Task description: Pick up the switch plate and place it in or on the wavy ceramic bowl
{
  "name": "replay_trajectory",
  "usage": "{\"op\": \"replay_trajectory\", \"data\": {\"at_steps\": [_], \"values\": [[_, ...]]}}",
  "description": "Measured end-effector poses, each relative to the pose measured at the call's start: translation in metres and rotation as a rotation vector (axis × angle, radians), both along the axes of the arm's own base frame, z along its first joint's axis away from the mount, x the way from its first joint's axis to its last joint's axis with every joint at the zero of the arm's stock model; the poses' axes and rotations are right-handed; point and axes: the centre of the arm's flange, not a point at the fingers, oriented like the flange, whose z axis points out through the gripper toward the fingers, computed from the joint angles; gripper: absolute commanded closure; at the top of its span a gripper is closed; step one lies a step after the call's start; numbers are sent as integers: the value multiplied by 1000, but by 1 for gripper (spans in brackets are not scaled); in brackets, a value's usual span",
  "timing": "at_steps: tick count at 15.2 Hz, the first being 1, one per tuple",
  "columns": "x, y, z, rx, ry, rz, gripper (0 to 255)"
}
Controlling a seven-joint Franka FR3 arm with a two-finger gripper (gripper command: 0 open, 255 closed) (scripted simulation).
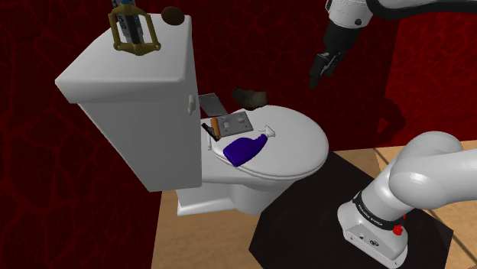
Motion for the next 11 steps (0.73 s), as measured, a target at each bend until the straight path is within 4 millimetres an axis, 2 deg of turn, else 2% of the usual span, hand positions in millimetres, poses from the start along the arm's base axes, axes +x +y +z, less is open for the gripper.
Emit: {"op": "replay_trajectory", "data": {"at_steps": [3, 8, 11], "values": [[10, 4, -10, 0, 4, -5, 0], [57, 15, -53, 2, 16, -22, 0], [92, 22, -79, 3, 23, -33, 0]]}}
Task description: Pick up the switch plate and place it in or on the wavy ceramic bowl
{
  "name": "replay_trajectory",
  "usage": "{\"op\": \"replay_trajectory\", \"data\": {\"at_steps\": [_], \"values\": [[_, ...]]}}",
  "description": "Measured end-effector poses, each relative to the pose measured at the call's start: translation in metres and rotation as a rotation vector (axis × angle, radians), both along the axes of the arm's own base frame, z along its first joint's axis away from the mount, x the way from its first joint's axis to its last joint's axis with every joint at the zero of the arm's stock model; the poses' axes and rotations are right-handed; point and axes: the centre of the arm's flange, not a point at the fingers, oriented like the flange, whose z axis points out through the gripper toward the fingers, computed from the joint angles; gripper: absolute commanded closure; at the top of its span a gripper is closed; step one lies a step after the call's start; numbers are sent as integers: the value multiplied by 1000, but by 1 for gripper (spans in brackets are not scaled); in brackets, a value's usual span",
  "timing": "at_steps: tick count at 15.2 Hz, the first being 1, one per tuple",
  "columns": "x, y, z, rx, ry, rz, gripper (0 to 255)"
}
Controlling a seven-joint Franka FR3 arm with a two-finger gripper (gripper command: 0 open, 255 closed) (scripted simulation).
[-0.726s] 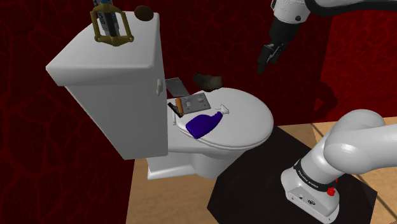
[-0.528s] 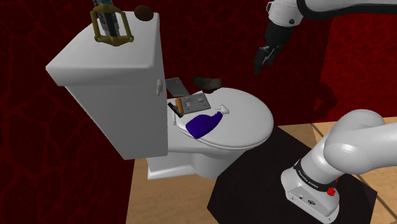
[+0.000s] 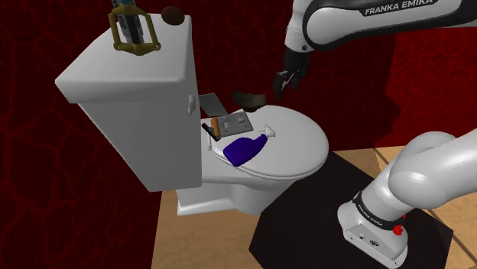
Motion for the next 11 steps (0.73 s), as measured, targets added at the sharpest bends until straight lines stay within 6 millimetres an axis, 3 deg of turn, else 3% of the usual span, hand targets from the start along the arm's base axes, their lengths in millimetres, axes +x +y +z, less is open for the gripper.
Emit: {"op": "replay_trajectory", "data": {"at_steps": [11], "values": [[108, 22, -95, 5, 26, -40, 0]]}}
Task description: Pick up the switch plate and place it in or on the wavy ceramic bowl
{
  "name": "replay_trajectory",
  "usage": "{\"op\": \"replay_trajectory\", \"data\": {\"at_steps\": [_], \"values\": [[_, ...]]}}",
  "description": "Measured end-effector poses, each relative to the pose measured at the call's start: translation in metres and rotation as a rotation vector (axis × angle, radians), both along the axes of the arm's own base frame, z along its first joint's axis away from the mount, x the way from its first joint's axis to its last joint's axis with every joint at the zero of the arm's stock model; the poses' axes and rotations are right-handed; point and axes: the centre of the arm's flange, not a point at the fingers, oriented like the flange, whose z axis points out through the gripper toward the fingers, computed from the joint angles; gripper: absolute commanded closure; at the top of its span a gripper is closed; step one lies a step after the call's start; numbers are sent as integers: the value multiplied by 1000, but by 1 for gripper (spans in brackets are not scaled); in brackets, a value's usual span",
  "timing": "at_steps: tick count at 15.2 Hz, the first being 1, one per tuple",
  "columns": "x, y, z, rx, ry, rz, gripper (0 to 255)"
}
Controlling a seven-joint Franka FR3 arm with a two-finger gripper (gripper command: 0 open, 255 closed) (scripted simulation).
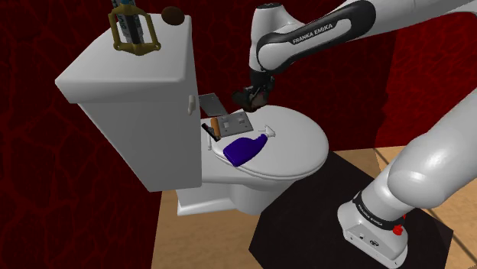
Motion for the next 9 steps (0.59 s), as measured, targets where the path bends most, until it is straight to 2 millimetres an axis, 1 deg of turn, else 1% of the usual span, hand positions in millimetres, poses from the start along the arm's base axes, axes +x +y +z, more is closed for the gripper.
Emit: {"op": "replay_trajectory", "data": {"at_steps": [2, 3, 5, 7, 9], "values": [[22, 8, -20, 1, 5, -7, 0], [29, 9, -28, 2, 8, -11, 0], [52, 11, -46, 3, 12, -18, 0], [68, 14, -62, 4, 17, -25, 0], [73, 14, -74, 4, 18, -27, 0]]}}
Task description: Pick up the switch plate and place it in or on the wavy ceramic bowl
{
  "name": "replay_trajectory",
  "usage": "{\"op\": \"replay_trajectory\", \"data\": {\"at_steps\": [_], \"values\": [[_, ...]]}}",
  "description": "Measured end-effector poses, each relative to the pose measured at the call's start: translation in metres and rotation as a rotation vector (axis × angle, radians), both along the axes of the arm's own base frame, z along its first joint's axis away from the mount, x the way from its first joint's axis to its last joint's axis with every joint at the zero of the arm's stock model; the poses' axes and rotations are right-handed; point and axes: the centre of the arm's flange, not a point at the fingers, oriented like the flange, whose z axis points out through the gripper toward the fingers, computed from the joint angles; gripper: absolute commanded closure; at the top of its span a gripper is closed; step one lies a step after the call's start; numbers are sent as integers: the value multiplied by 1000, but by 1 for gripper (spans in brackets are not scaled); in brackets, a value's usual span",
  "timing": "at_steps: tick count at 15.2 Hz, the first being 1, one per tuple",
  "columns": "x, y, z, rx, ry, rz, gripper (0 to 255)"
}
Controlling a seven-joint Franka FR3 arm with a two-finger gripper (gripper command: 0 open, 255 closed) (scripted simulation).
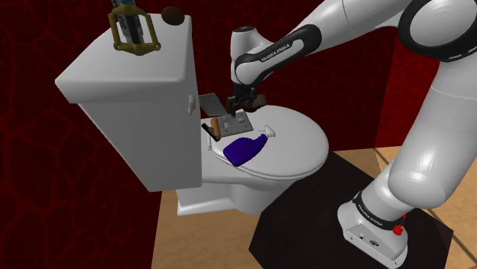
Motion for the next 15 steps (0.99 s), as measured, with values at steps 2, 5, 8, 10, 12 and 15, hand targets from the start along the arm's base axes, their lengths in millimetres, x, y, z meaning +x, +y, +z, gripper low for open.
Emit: {"op": "replay_trajectory", "data": {"at_steps": [2, 5, 8, 10, 12, 15], "values": [[0, -1, -11, 0, 0, -1, 0], [0, 0, -25, 0, 0, -1, 0], [1, -2, -34, 0, 0, -1, 0], [1, -2, -35, 0, 0, -1, 0], [1, -2, -35, 0, 0, -1, 0], [1, -2, -35, 0, 0, -1, 255]]}}
